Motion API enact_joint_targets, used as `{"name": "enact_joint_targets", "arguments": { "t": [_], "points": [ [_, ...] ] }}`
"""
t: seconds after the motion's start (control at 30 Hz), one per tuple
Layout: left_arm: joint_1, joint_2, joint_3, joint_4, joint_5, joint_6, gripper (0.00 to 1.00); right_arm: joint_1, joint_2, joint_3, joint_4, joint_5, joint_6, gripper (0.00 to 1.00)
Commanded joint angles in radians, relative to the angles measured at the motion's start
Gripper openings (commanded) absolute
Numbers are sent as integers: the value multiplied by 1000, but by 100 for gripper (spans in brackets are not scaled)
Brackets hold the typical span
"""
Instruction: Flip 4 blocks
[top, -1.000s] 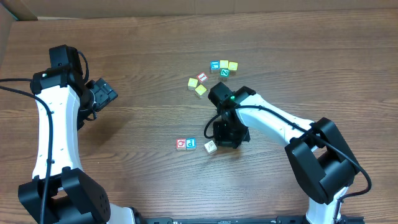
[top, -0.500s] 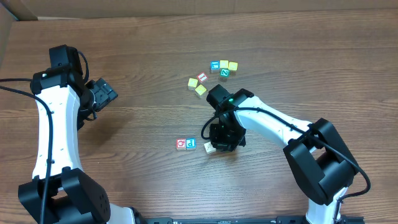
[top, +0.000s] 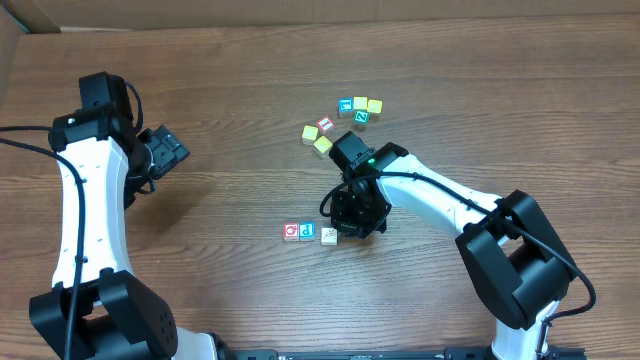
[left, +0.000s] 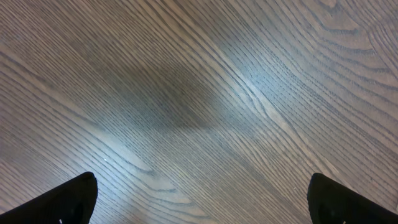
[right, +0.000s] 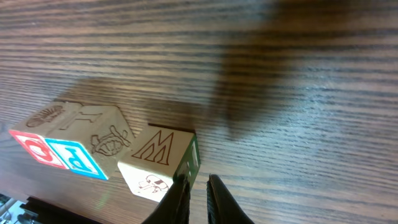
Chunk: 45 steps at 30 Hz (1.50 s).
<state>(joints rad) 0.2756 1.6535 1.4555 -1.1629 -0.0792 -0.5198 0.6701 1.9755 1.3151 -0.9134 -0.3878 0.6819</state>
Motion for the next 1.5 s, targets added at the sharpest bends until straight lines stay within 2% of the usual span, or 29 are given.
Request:
{"name": "enact_joint_targets", "arguments": {
  "t": [0.0,0.23,0.27,0.3,0.7,0.87,1.07,1.2,1.47],
  "points": [
    [0,2,6,0,2,15,100,4,-34,-2,13,-6,11,13],
    [0,2,6,0,2,15,100,4,-34,-2,27,19,10,13],
    [0,2,6,0,2,15,100,4,-34,-1,16,30,9,11],
    [0,2,6,0,2,15,100,4,-34,-1,6,32,-2,4],
    [0,2,6,0,2,15,100,21,-88,61,-102,47,-64,4],
    [0,2,6,0,2,15,100,117,-88,-3,-40,50,-48,4],
    [0,2,6,0,2,15,100,196,-88,-16,-41,224,87,4],
    [0,2,6,0,2,15,100,212,-88,-46,1,268,132,4],
    [0,2,6,0,2,15,100,212,-84,-78,61,267,134,4]
  ]
}}
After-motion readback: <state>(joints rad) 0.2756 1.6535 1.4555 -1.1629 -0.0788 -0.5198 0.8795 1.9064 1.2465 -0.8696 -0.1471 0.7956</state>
